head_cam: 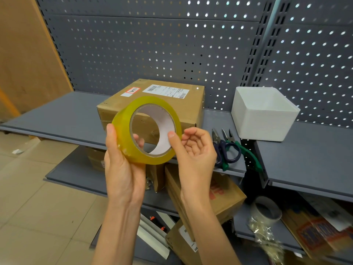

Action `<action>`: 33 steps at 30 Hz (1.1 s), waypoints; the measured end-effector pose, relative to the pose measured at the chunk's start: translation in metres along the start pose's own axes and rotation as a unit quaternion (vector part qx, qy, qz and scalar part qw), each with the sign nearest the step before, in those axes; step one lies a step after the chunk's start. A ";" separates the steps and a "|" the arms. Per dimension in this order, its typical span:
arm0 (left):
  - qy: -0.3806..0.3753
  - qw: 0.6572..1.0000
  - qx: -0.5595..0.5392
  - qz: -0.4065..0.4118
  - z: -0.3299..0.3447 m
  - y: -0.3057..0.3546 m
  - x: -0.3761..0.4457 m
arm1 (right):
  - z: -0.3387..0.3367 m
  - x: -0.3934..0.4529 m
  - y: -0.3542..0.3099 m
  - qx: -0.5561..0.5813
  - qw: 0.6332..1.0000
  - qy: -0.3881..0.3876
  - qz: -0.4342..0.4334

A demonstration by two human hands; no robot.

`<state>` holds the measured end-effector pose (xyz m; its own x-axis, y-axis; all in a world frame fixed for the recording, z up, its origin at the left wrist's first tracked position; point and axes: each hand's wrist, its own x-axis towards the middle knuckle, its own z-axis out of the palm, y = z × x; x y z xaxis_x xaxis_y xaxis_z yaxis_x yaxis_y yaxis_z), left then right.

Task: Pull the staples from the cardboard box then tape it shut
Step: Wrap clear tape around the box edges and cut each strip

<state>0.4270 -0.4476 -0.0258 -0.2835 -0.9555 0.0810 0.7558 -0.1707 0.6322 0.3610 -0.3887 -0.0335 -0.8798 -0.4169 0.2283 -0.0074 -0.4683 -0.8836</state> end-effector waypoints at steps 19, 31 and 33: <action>-0.076 0.993 -0.070 -0.049 -0.008 -0.006 0.002 | 0.000 0.008 -0.005 -0.056 0.995 0.009 -0.079; -0.078 0.993 -0.065 -0.051 -0.011 -0.009 0.002 | 0.004 0.008 -0.002 -0.033 0.995 0.061 -0.068; -0.076 0.994 -0.064 -0.054 -0.011 -0.010 0.003 | 0.003 0.008 -0.001 -0.030 0.995 0.069 -0.064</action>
<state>0.4254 -0.4512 -0.0406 -0.4448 -0.8846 0.1401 0.7829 -0.3080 0.5406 0.3554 -0.3941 -0.0290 -0.9270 -0.2432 0.2855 -0.1482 -0.4617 -0.8746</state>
